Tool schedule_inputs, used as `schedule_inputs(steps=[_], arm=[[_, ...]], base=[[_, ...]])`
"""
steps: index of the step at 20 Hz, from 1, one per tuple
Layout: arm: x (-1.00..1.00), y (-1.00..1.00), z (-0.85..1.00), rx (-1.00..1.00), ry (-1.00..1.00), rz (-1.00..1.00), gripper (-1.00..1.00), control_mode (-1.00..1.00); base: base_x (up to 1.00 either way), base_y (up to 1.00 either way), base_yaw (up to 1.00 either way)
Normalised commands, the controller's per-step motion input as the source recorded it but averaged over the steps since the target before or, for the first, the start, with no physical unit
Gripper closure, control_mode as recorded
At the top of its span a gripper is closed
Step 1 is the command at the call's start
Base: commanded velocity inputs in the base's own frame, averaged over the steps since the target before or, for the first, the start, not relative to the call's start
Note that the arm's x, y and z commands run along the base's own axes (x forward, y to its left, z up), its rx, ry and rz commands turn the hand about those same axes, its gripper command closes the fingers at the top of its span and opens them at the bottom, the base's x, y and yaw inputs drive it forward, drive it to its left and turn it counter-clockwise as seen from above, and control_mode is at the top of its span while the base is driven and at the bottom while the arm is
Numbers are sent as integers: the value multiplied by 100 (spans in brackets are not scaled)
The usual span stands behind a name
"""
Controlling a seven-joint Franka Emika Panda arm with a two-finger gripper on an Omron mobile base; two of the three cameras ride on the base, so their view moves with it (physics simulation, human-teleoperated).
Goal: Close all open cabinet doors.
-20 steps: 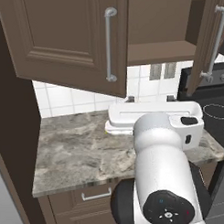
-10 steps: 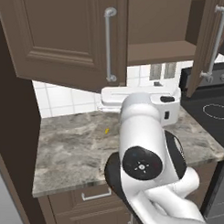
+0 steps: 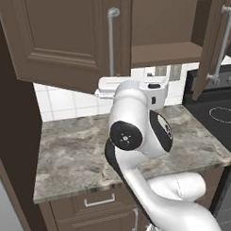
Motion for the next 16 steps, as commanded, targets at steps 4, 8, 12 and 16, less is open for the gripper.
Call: schedule_inputs(steps=[4,8,12,16], arm=[[79,0,-5,0,0,-6,-100,-100],[80,0,-3,0,0,-4,-100,-100],[79,0,-3,0,0,-2,-100,-100],[83,0,-5,0,0,0,-100,-100]], base=[[0,0,0],[0,0,0],[0,0,0],[0,0,0]])
